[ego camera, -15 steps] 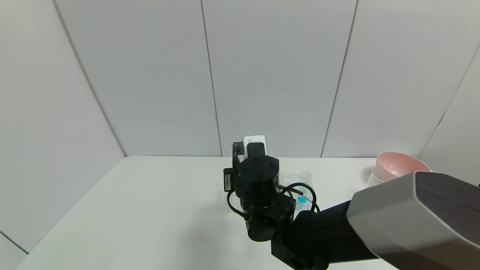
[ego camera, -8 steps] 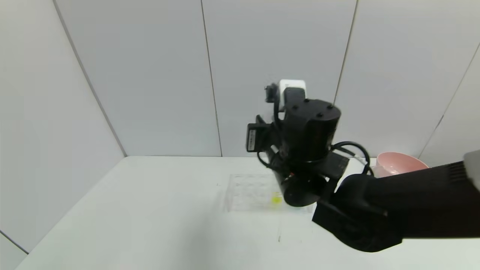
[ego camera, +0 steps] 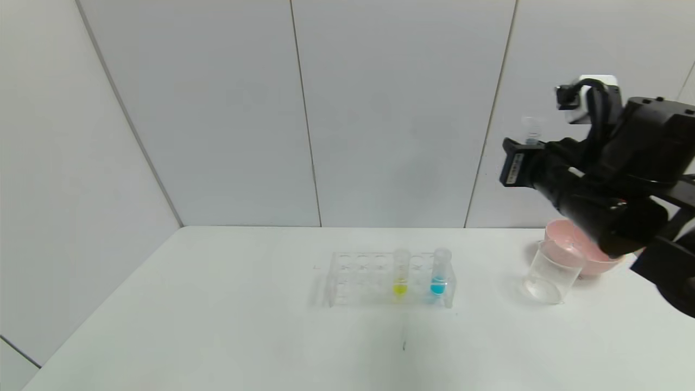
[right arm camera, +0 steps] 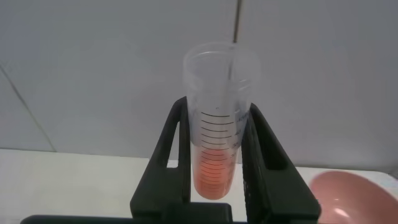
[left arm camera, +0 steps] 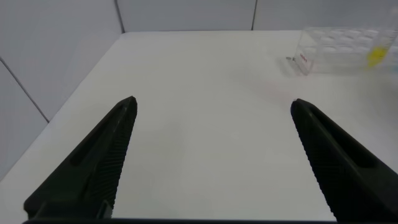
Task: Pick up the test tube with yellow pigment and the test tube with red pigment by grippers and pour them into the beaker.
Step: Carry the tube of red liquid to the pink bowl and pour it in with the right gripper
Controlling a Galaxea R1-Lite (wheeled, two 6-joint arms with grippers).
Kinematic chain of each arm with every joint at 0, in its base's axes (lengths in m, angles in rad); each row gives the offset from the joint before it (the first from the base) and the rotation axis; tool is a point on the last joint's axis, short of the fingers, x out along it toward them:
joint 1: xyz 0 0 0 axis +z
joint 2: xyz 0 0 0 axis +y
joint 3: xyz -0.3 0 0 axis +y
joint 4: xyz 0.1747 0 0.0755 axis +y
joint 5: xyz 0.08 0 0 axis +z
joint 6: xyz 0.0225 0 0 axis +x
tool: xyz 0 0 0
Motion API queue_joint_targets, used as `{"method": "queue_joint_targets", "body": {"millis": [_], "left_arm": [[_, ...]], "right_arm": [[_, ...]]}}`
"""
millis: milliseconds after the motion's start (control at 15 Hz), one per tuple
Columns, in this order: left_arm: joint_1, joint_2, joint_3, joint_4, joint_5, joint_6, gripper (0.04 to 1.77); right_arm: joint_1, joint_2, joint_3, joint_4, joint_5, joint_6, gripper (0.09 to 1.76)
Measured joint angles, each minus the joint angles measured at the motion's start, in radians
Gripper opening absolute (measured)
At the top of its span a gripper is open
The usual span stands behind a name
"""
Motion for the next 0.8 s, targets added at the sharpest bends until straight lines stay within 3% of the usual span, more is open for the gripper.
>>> {"method": "queue_joint_targets", "body": {"millis": [267,467,667,800], "left_arm": [[0.000,0.000,0.000,0.000,0.000,0.000,1.76],[0.000,0.000,0.000,0.000,0.000,0.000,1.76],[0.000,0.000,0.000,0.000,0.000,0.000,1.76],[0.000,0.000,0.000,0.000,0.000,0.000,1.76]], "right_arm": [[-0.284,-0.103,0.168,-0.008,0.267,-0.040,0.53],[-0.529,-0.120,0.244,-0.053,0.543,-0.111,0.53],[-0.765,-0.090,0.285,-0.099,0.827,-0.269,0.53],[-0.861,-0.046,0.295,-0.110,0.927,-0.430,0.53]]}}
